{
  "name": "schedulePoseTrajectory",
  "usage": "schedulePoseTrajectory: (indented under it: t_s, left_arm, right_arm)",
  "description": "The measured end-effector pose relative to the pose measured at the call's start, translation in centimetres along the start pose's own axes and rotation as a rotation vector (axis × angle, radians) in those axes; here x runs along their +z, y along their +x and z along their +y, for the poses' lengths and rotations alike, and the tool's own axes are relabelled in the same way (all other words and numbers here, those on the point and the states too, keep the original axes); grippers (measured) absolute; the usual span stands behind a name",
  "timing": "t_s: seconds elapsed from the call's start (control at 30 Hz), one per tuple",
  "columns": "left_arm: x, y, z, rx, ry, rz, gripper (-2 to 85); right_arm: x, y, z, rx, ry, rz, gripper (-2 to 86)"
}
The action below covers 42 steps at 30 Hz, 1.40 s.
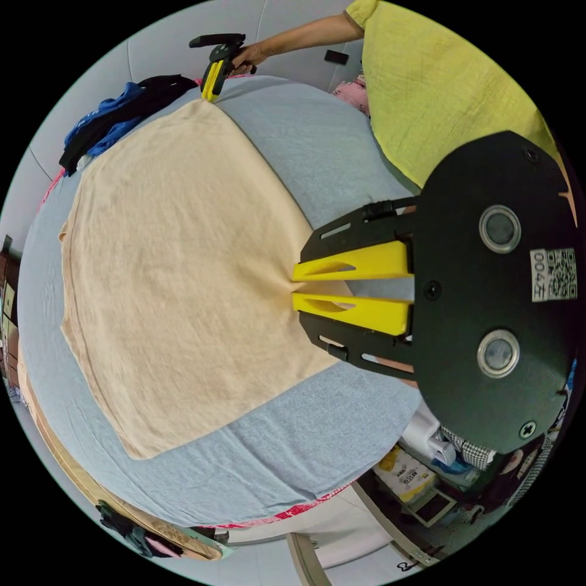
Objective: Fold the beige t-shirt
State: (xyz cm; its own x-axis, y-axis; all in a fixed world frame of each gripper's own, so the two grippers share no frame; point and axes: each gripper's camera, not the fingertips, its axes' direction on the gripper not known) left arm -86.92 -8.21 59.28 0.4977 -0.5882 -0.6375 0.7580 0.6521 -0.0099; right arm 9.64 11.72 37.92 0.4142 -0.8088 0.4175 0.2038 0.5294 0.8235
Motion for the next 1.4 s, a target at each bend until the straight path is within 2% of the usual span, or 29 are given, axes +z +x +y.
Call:
schedulePoseTrajectory:
  t_s: [0.1,0.3,0.47,0.63,0.9,1.1,1.3,1.4]
  left_arm:
    - [-0.5,-0.3,0.8,-0.013,0.006,0.011,1.3]
    - [-1.6,-0.4,2.3,-0.016,0.005,0.003,1.3]
    - [-2.6,-0.7,3.9,-0.023,0.006,-0.004,1.3]
    - [-3.8,-1.8,5.7,-0.039,0.014,0.010,1.4]
    - [-6.2,-4.2,9.3,-0.039,0.019,0.023,1.4]
    - [-8.2,-6.3,12.5,-0.032,0.038,0.012,1.3]
    - [-10.5,-8.4,15.8,-0.020,0.041,-0.055,1.5]
    - [-11.7,-11.7,17.7,-0.056,0.050,0.018,1.7]
  right_arm:
    - [-0.8,-1.4,-0.2,0.014,-0.043,0.121,0.1]
    - [-2.2,-8.5,-4.4,-0.090,-0.014,0.139,-0.6]
    - [3.8,-10.8,-8.0,-0.057,-0.186,0.246,-0.5]
    - [3.8,-11.9,-7.8,-0.079,-0.117,0.279,-0.6]
    - [3.3,-11.2,-7.7,-0.011,-0.108,0.256,-0.7]
    - [2.8,-10.9,-6.8,-0.052,-0.096,0.286,-0.7]
    - [1.4,-7.1,-7.0,0.127,-0.137,0.182,-0.5]
    - [0.5,-5.2,-6.0,0.141,-0.119,0.145,-0.1]
